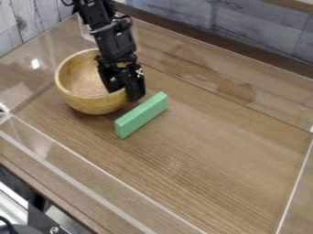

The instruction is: Move green object from inside the wooden bowl to the table next to it

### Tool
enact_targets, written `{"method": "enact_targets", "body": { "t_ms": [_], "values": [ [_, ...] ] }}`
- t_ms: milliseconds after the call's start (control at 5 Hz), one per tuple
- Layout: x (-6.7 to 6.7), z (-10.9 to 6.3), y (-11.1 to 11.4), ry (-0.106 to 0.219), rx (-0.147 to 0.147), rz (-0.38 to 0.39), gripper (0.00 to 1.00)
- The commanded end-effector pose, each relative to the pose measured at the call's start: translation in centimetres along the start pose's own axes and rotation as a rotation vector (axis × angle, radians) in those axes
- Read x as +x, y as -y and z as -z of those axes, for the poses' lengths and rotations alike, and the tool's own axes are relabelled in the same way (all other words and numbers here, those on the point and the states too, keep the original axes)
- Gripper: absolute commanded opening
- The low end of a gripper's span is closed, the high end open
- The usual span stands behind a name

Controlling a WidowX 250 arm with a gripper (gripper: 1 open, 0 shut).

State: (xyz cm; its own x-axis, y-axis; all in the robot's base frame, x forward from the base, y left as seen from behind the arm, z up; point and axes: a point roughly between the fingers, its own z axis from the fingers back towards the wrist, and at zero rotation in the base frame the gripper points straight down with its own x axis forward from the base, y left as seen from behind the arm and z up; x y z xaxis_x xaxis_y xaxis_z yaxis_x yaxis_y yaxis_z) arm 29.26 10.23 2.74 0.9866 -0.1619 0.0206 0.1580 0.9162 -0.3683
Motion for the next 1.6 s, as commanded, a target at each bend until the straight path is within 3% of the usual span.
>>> {"method": "enact_targets", "body": {
  "t_ms": [0,200,600,1000,1400],
  "values": [
    [0.4,1.8,0.1,-0.053,0.01,0.075,1.0],
    [0.4,2.4,0.1,-0.089,0.011,0.13,1.0],
    [-2.0,2.3,-2.0,-0.067,0.011,0.01,1.0],
    [-2.2,2.9,-0.2,-0.08,0.013,-0.04,1.0],
    [-3.1,3.2,1.1,-0.116,0.023,-0.007,1.0]
  ]
}}
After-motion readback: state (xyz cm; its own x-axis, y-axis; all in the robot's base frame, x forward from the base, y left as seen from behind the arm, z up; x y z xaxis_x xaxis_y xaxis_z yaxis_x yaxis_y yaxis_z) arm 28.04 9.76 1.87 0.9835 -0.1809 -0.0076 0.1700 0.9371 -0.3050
